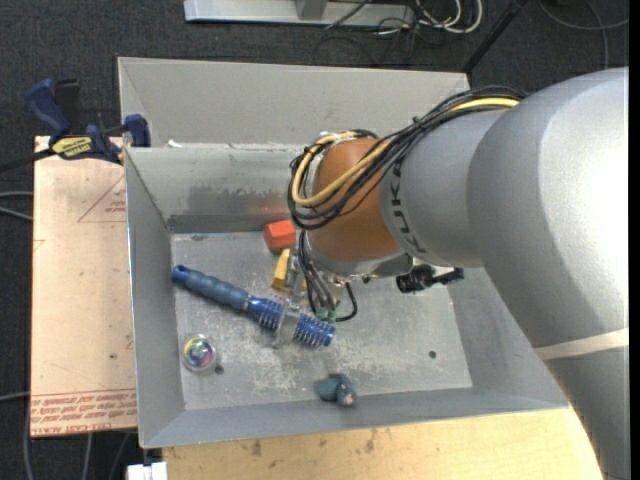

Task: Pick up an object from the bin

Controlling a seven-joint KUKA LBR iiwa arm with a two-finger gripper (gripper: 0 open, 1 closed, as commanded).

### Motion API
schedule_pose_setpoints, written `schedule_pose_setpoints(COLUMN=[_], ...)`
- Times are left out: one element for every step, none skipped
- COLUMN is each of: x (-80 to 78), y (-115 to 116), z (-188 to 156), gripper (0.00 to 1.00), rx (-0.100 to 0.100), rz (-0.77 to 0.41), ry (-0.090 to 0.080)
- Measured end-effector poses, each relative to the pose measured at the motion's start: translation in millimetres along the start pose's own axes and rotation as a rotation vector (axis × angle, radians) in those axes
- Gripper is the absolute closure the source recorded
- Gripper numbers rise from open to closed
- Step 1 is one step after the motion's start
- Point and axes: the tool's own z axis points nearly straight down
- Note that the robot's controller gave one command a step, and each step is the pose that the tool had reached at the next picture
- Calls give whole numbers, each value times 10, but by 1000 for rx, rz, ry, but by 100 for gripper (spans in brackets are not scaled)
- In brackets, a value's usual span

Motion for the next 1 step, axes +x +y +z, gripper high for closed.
schedule_pose_setpoints(x=[-10], y=[-2], z=[-17], gripper=[100], rx=[0], rz=[2], ry=[-1])
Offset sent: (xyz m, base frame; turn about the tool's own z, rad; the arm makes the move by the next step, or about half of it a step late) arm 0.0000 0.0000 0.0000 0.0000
